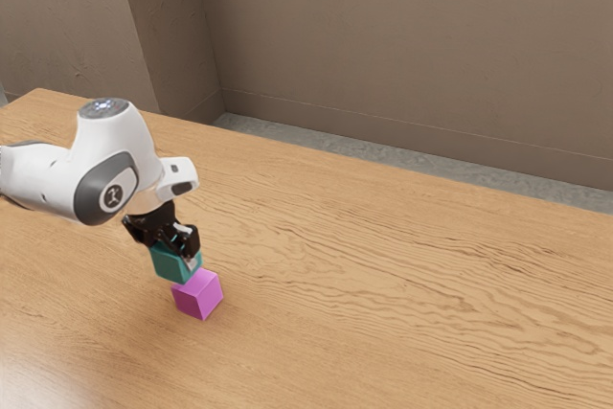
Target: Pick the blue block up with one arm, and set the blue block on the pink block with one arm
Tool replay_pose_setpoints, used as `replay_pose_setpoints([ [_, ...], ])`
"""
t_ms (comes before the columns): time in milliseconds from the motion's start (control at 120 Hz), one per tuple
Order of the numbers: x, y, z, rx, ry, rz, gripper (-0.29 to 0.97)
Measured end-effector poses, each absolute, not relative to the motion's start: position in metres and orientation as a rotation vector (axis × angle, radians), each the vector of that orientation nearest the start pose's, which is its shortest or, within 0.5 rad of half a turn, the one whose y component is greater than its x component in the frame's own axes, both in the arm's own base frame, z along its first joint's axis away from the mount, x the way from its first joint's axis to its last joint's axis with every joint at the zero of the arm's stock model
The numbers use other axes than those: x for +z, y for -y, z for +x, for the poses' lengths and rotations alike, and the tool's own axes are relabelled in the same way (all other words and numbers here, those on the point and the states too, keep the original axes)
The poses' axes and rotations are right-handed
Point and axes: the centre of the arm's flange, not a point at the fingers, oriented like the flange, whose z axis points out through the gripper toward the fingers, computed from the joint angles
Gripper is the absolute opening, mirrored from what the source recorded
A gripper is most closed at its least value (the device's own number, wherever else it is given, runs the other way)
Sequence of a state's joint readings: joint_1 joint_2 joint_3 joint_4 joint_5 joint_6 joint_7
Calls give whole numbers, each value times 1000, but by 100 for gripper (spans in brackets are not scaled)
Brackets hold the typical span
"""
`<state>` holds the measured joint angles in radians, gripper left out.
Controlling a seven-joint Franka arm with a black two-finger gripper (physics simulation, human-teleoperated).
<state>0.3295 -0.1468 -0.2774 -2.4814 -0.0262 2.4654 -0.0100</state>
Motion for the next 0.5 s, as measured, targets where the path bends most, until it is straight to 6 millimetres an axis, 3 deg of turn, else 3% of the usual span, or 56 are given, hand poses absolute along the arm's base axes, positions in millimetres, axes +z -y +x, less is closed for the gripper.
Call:
replay_pose_setpoints([
  [225,356,-24,472,-203,112,-3108,32],
  [500,357,-20,472,-207,83,-3116,58],
])
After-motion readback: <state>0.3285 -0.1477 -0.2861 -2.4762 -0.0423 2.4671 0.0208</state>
